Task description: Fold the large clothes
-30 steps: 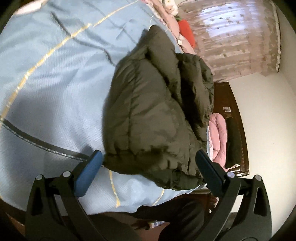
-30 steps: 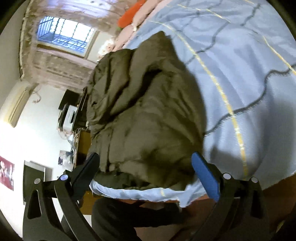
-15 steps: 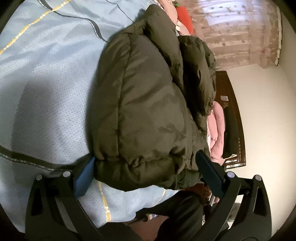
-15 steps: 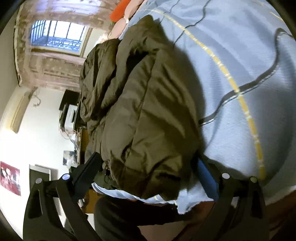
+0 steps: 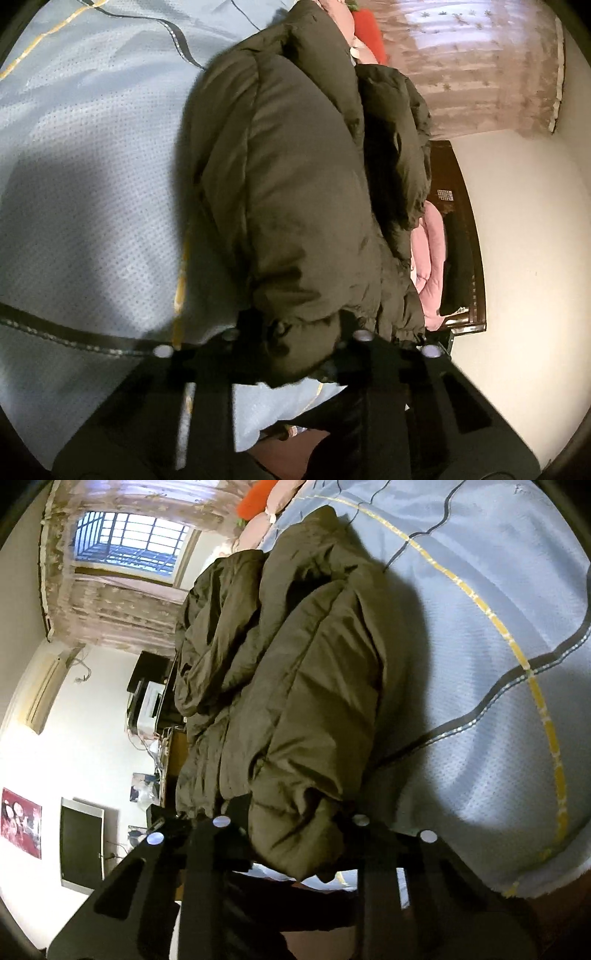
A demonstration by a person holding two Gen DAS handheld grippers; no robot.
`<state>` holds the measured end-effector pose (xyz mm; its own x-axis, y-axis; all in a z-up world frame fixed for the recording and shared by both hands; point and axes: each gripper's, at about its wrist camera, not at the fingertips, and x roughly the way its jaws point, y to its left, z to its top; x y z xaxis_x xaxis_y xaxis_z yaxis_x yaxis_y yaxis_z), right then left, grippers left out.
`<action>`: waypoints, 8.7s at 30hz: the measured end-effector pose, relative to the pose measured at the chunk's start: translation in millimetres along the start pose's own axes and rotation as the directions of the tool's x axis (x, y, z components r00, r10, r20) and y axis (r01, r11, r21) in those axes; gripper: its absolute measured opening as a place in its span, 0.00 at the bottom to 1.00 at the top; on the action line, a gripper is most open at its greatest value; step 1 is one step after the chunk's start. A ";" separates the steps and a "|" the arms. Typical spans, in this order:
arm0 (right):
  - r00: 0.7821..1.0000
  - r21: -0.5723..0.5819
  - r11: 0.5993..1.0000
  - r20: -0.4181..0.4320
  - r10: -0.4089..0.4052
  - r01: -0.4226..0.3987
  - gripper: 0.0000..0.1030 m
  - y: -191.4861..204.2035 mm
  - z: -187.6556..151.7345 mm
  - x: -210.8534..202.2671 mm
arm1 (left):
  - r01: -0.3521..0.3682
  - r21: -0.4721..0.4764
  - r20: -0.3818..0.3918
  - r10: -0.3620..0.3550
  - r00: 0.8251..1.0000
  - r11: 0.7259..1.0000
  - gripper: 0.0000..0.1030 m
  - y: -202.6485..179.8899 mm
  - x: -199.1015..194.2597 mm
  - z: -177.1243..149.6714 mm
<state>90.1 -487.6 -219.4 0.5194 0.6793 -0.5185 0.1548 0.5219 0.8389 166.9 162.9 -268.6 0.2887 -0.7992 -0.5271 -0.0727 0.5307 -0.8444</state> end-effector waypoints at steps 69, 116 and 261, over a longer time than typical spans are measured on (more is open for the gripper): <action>0.756 -0.467 0.614 0.536 -0.376 0.636 0.99 252.7 138.2 238.9 | -0.775 0.242 0.646 0.499 0.577 0.583 0.98 -285.4 164.1 162.7; 0.708 -0.336 0.633 0.463 -0.533 0.697 0.99 95.4 270.3 252.7 | -0.815 0.193 0.549 0.629 0.551 0.546 0.98 -146.7 186.4 288.2; 0.654 -0.417 0.515 0.585 -0.479 0.749 0.99 234.4 -215.7 23.2 | -0.789 0.343 0.601 0.526 0.602 0.510 0.98 -267.9 38.7 -234.9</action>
<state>-42.8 -238.3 -70.6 0.7576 -0.1072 -0.6439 0.1187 0.9926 -0.0257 -26.7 -76.5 -85.1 0.7096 -0.0321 -0.7039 0.0631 0.9978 0.0181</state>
